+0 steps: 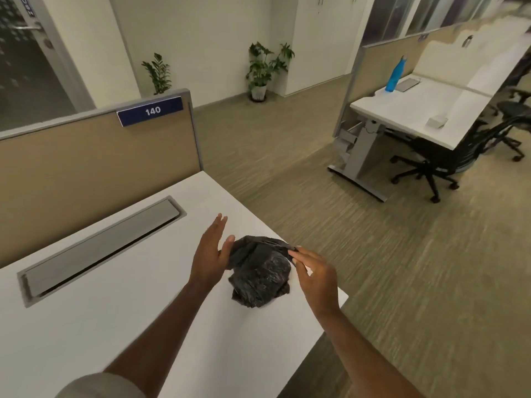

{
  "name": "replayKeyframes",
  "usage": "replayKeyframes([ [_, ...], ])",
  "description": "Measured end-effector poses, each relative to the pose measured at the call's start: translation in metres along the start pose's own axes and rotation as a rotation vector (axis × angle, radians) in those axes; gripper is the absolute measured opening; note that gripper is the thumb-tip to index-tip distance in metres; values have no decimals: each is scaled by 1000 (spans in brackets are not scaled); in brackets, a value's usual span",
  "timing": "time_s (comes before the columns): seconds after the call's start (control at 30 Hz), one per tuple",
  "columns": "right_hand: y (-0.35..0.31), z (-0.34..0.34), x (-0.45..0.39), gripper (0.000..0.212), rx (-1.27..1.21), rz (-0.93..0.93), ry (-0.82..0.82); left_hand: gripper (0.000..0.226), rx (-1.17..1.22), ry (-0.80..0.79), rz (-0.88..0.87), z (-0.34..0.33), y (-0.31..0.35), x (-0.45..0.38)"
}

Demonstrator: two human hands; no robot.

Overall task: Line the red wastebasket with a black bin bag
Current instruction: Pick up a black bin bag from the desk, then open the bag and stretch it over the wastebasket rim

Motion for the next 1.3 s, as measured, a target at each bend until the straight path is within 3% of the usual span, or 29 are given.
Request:
replayKeyframes([
  [0.1,-10,46,-4,27,-133,2,108,62,179,-126,18,-6,25,25],
  [0.23,-16,113,9,40,-299,-36,213,63,213,-156,-6,-12,62,63],
  [0.37,-12,183,40,30,-448,-120,316,44,263,-204,-42,-21,108,111],
  [0.47,-12,239,68,26,-423,-108,370,15,301,-267,-72,-35,147,153],
  [0.67,20,329,139,26,-362,-272,446,20,606,-345,20,-62,215,233],
  [0.83,47,373,207,19,-221,-484,338,13,770,-379,68,-82,271,301],
  [0.97,58,399,259,25,13,-632,204,22,728,-357,112,-99,300,345],
  [1.13,-2,443,274,14,-66,-481,333,43,647,-352,190,-120,317,380],
  [1.2,-38,443,272,11,-184,-425,260,42,612,-370,222,-128,319,391],
  [1.3,-81,427,274,38,-183,-455,-4,48,569,-425,210,-137,325,409],
])
Point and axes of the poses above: each hand's wrist, its own x-axis away from the middle knuckle, its own z-axis out of the back of the hand, y = z × x, the point moved 5 cm from there along -x, towards the middle knuckle, and after that the axes turned 10 degrees about z, right-handed, at the moved point
